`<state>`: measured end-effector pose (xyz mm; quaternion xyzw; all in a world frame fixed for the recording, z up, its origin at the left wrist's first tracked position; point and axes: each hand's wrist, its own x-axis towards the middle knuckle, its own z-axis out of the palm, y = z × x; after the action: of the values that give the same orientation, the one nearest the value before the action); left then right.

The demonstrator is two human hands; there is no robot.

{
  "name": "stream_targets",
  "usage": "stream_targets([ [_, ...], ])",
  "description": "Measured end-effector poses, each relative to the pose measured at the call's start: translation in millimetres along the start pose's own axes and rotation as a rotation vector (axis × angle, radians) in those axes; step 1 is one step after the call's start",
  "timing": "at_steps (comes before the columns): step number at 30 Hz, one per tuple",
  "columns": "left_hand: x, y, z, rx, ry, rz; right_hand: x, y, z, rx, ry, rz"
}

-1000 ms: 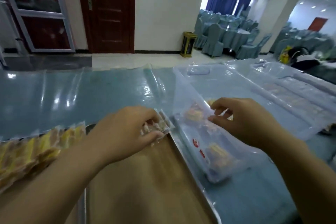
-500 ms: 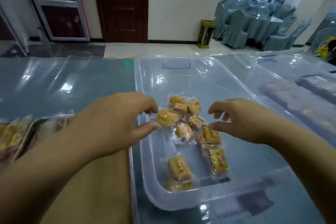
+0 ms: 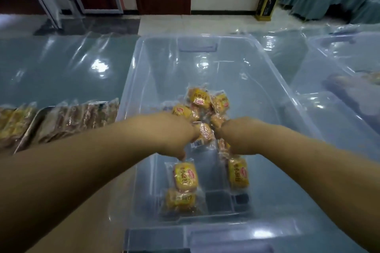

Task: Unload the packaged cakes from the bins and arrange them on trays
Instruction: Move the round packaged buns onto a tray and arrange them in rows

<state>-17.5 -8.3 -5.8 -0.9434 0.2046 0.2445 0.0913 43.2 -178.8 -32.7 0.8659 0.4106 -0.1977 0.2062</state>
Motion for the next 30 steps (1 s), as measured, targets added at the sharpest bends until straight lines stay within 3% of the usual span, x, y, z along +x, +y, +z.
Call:
stream_targets([
  [7,62,15,26,0.227,-0.239,0.084,10,-3,24,0.04,-0.081,-0.031],
  [16,91,23,72,0.46,-0.425,0.174,21,-8,42,-0.11,-0.225,-0.025],
  [22,95,19,63,0.448,-0.377,0.239,25,-10,46,-0.131,-0.259,-0.045],
  [30,78,18,40,0.023,-0.393,0.299,27,-7,42,-0.056,-0.231,-0.011],
])
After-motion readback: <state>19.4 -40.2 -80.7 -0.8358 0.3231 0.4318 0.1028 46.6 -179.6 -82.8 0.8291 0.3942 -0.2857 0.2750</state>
